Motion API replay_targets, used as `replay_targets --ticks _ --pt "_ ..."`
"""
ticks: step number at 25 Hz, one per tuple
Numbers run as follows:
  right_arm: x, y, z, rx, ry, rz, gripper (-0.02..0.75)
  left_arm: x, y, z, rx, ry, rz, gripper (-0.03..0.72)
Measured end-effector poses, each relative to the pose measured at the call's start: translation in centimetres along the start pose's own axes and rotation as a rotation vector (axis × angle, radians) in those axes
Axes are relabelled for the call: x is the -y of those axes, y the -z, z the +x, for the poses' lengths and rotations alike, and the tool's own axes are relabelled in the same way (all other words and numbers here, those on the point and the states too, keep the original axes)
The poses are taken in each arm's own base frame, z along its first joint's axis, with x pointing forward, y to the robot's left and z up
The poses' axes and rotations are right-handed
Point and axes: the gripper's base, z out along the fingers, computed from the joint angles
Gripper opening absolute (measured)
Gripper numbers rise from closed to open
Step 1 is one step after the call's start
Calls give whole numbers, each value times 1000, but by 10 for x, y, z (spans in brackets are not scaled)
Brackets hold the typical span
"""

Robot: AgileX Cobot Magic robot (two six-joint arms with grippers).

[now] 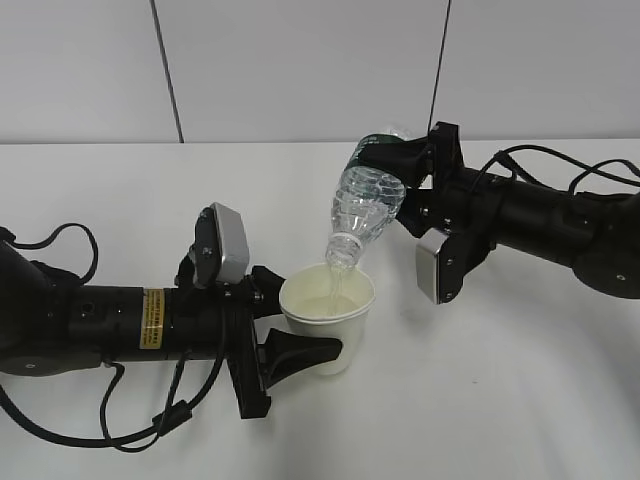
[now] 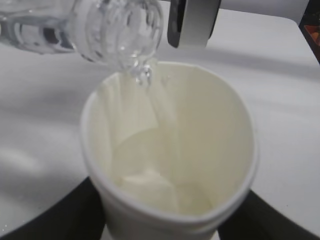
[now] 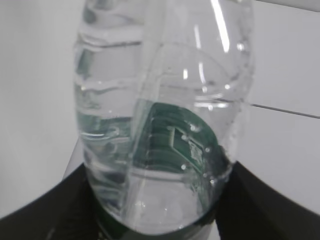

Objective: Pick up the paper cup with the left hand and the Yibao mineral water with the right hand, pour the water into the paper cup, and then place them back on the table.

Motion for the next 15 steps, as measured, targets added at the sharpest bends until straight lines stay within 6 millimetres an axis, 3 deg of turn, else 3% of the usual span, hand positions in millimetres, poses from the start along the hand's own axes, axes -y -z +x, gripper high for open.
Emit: replay_targets --ticks 15 --pt "2 0 0 0 20 6 434 0 0 0 -2 0 0 433"
